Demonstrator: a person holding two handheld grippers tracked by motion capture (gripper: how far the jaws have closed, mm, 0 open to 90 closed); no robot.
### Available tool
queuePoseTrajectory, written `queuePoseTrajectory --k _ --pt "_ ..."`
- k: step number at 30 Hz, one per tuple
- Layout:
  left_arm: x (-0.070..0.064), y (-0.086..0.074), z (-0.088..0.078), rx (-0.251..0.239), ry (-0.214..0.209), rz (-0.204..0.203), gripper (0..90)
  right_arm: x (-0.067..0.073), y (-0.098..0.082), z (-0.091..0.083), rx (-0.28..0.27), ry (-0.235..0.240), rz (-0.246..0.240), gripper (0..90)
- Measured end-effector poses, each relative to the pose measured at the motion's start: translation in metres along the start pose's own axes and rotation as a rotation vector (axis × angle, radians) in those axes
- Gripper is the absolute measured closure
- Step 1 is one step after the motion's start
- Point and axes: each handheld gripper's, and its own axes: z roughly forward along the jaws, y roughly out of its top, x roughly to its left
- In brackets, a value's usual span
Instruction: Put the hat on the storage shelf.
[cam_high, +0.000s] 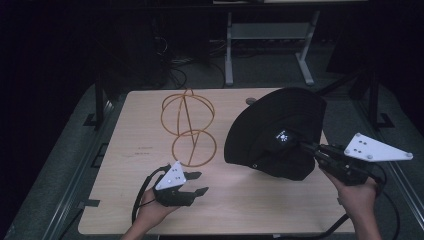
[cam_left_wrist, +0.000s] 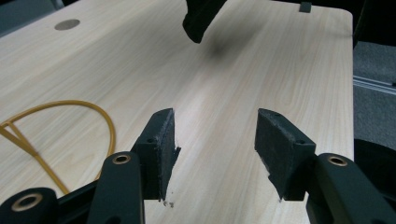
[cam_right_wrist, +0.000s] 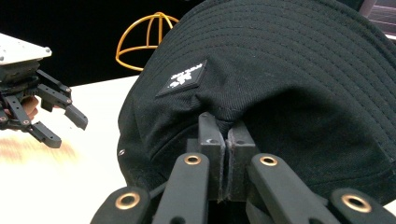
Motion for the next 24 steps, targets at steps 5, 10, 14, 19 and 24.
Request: queuePoseTrajectory --k 5,10,14,19,24 --pt "0.000 -0.003 -0.001 -0.010 0.008 0.004 45.7 0.000 0.008 0.001 -0.001 0.014 -0.007 87.8" --pt "0.000 -0.004 -0.001 -0.014 0.006 0.023 45.8 0.001 0.016 0.005 0.007 0.028 -0.011 87.8" --pt "-0.001 -0.005 0.001 -0.011 0.005 0.025 45.3 0.001 0.022 0.009 0.006 0.042 -0.014 87.8" --pt "-0.001 -0.007 0.003 -0.006 0.005 0.024 45.1 0.000 0.031 0.013 0.006 0.056 -0.016 87.8" --pt "-0.001 -0.007 0.003 -0.007 0.006 0.028 45.0 -0.001 0.039 0.016 0.002 0.072 -0.021 87.8"
